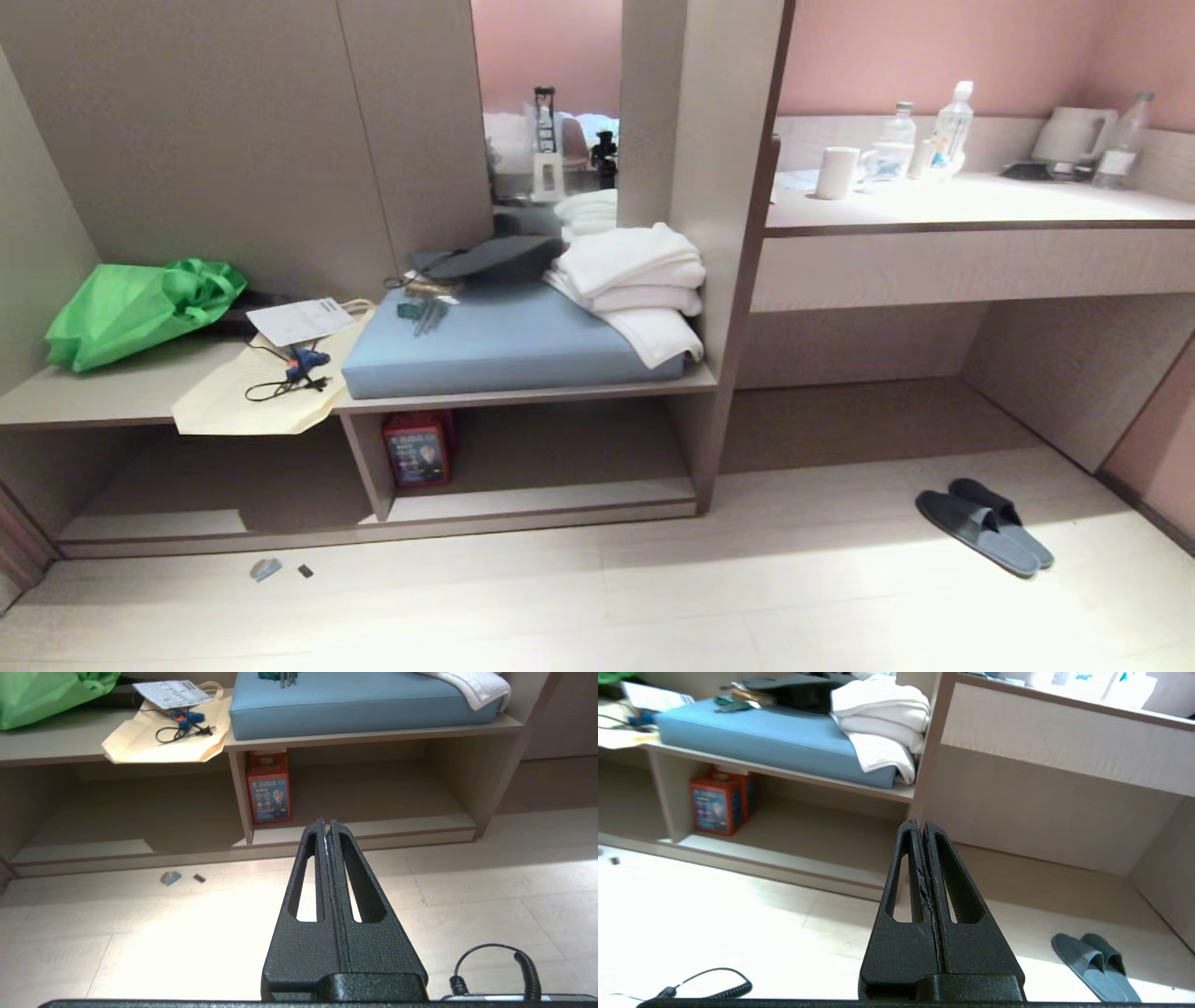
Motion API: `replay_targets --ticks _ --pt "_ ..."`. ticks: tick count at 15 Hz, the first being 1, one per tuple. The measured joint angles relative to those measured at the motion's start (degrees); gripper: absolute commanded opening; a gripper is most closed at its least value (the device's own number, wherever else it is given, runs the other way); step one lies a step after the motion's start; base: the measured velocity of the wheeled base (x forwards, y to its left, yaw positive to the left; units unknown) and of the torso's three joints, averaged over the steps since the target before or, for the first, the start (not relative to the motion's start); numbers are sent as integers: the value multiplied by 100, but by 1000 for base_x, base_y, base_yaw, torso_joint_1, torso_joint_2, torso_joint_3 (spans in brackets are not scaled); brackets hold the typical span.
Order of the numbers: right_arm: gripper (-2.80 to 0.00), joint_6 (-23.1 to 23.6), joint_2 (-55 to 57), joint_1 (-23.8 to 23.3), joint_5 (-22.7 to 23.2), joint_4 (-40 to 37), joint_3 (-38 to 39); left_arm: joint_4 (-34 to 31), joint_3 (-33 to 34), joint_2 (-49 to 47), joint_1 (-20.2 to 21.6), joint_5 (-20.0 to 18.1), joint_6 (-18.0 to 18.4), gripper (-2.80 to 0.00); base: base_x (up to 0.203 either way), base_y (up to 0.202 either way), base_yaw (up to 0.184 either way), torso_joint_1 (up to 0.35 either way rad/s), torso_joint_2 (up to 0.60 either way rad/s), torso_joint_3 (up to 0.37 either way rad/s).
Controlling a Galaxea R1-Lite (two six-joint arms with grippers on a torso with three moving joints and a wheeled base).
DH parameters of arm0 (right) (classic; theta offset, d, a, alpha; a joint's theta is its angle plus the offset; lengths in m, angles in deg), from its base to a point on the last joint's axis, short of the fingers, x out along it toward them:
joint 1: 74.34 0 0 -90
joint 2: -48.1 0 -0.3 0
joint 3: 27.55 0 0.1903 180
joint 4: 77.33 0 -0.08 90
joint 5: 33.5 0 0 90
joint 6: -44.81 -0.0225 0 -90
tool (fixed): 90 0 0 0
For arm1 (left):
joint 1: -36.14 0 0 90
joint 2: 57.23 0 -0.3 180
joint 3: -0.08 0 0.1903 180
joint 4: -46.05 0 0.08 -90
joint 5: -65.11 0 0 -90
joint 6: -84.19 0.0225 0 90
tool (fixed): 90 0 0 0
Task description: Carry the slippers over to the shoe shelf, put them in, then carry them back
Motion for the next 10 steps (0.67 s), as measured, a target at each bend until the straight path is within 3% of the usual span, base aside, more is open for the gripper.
replay_targets --ticks 10 --pt "-280 179 0 -2 0 14 0 0 0 0 0 0 2 -280 -172 0 4 2 2 2"
